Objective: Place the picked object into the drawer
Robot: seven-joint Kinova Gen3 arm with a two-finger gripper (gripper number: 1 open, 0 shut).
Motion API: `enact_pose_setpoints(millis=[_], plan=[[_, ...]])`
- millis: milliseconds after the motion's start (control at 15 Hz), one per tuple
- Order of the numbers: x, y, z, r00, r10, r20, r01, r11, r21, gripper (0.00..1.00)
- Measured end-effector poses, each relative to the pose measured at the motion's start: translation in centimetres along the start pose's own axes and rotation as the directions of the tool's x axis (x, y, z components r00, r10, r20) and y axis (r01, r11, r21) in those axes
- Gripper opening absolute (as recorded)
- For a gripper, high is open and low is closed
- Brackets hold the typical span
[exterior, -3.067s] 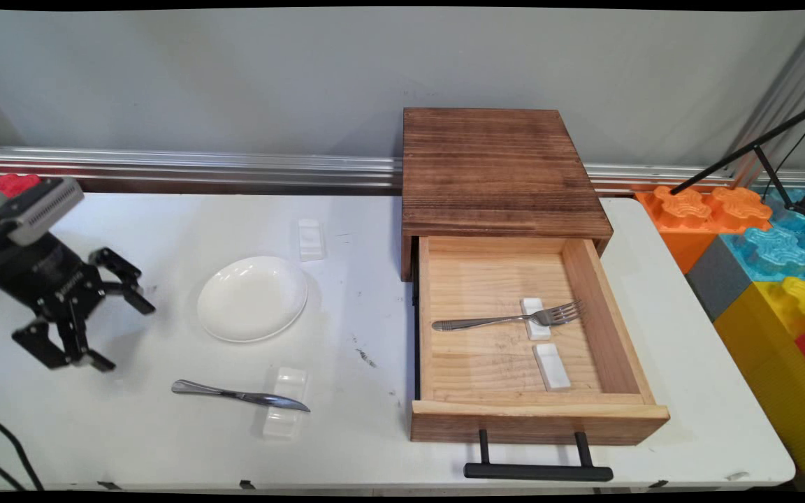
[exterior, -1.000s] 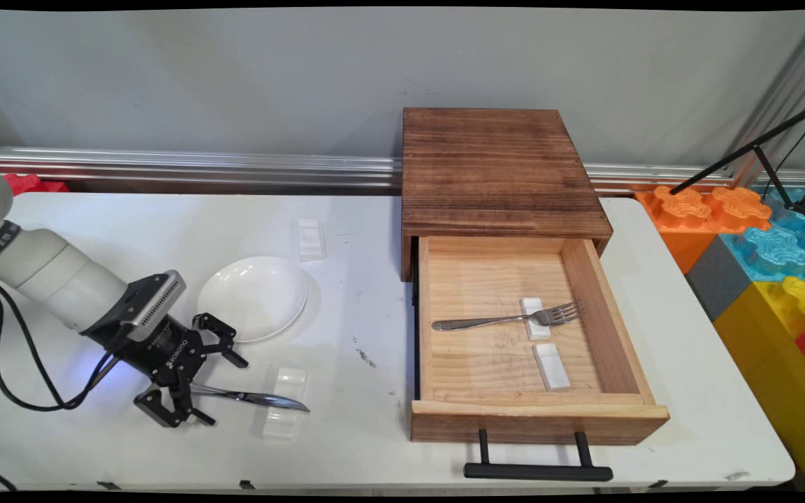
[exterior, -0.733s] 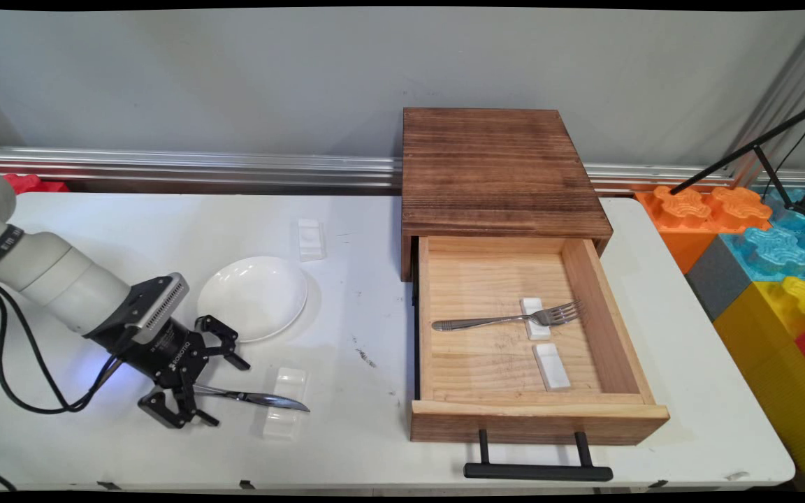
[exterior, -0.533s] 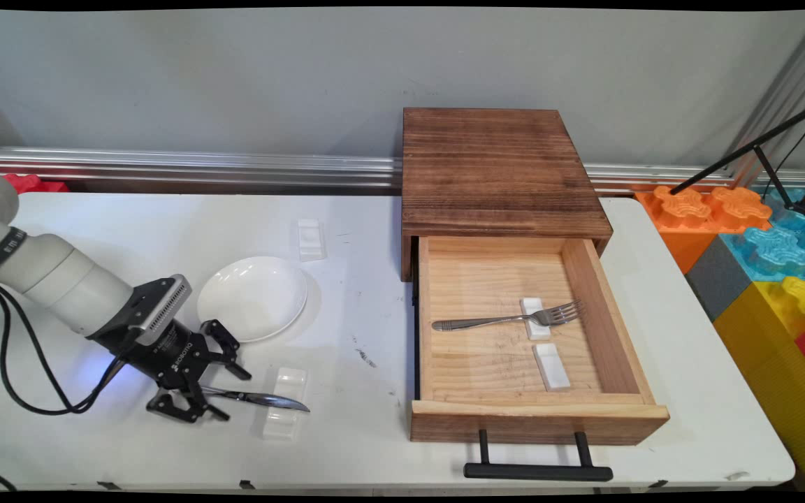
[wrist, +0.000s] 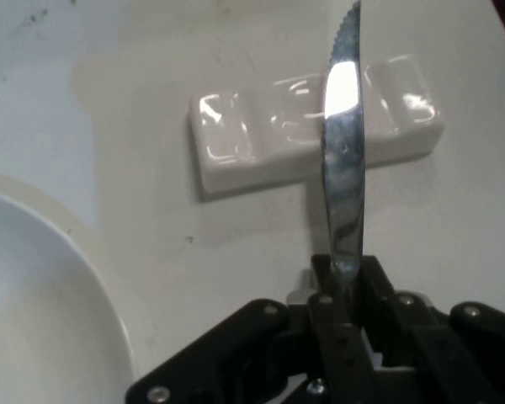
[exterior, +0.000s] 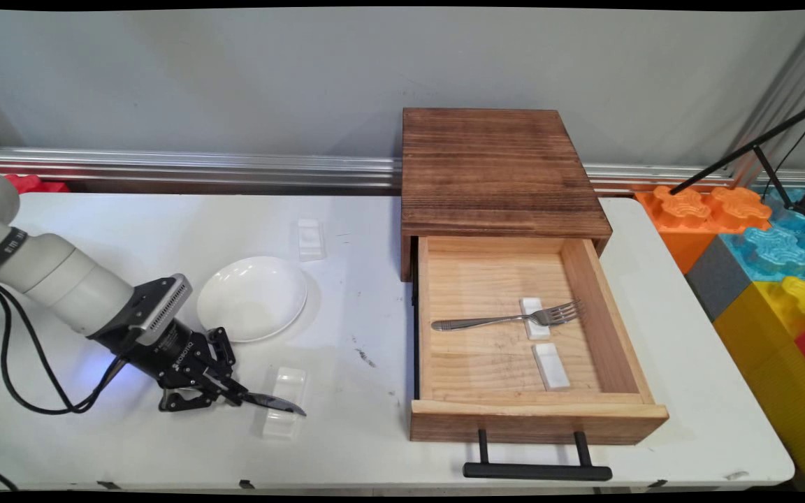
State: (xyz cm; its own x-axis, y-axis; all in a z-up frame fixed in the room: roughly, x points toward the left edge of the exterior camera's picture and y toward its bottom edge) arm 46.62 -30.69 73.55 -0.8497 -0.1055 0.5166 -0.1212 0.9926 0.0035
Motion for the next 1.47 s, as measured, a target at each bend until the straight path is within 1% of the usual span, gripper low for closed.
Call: enact_pose_setpoints(millis=[267, 467, 667, 933, 1067, 1133, 1267, 1467], plan=[[0.3, -0.3, -1.0, 1.000, 0.002, -0.005, -0.002, 1.000, 0.001, 0.00], [1.5, -0.4, -2.4, 1.000, -0.002, -0.019, 0.002, 1.000, -0.004, 0.00], [3.3, -0.2, -4.9, 0.999, -0.016, -0.041, 0.016, 1.000, -0.006, 0.00], [6.1, 0.1, -7.4, 0.997, -0.039, -0.067, 0.040, 0.999, 0.011, 0.00], [8.6, 0.4, -9.1, 0.995, -0.062, -0.082, 0.064, 0.997, 0.030, 0.00], [9.3, 0.6, -9.5, 0.994, -0.068, -0.086, 0.071, 0.997, 0.035, 0.00], [12.9, 1.4, -11.2, 0.988, -0.110, -0.106, 0.117, 0.991, 0.063, 0.00], [16.9, 2.2, -12.1, 0.981, -0.154, -0.121, 0.165, 0.983, 0.083, 0.00]])
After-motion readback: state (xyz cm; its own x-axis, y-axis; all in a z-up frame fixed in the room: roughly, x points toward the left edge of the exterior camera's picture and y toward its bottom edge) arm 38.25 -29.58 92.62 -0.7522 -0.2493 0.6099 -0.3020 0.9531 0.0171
